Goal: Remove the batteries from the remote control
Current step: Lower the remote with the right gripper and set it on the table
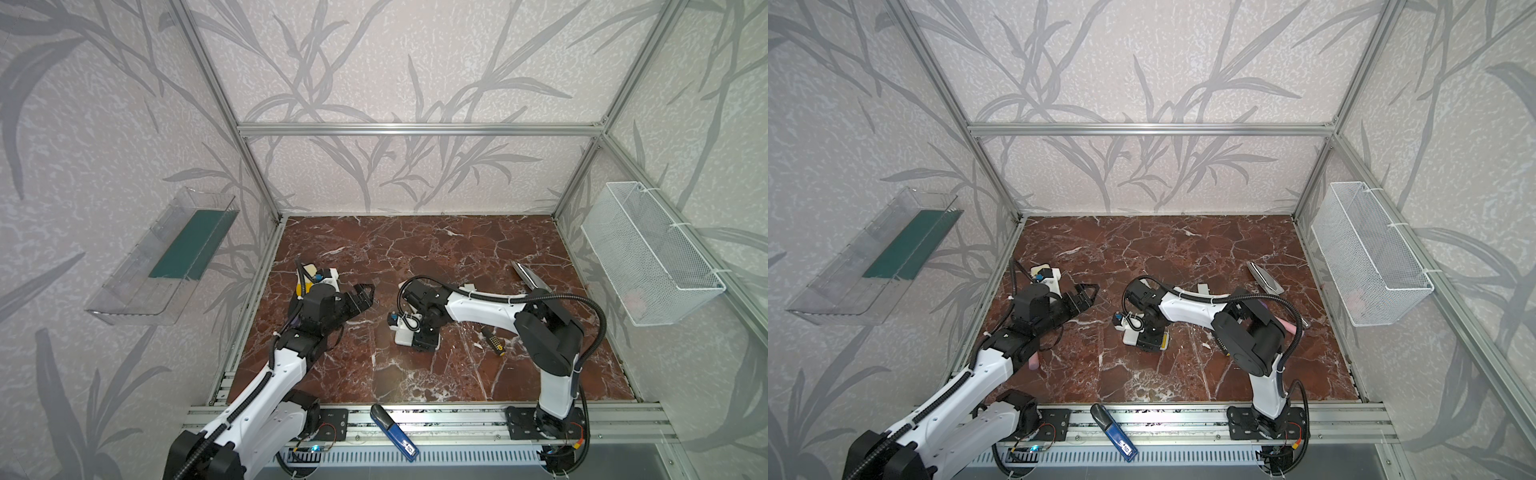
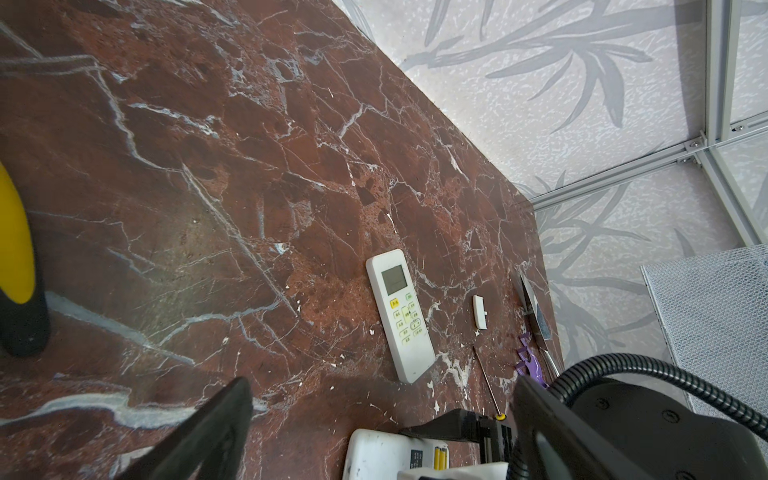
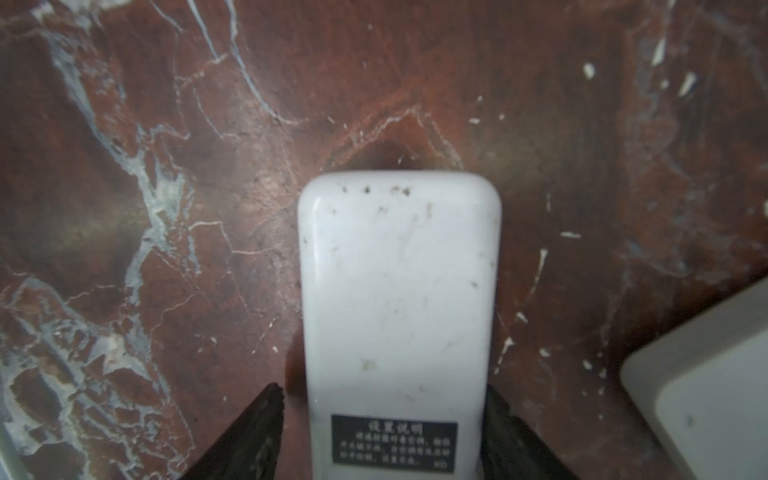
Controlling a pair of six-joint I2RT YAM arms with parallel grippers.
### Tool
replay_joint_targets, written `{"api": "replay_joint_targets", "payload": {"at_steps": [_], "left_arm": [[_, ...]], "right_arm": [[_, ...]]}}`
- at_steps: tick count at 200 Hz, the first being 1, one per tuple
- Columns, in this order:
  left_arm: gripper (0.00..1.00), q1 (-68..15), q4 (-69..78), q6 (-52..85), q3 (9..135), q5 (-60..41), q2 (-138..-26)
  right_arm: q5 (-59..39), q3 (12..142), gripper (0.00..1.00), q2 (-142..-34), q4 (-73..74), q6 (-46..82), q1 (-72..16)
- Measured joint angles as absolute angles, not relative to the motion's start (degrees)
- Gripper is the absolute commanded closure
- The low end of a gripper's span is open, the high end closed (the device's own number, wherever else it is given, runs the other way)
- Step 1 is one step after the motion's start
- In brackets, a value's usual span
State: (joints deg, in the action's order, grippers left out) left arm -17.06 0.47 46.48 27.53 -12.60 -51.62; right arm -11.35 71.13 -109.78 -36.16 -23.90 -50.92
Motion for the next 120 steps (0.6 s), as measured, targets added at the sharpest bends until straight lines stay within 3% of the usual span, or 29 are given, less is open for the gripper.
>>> {"api": "replay_joint_targets", "payload": {"at_steps": [120], "left_arm": [[0.02,-17.02,0.54,47.59,27.38,-13.21,-50.74]], "right_arm": [[-12.49,66.43,0.24,-105.71,-34.24,-3.86,-50.33]]}}
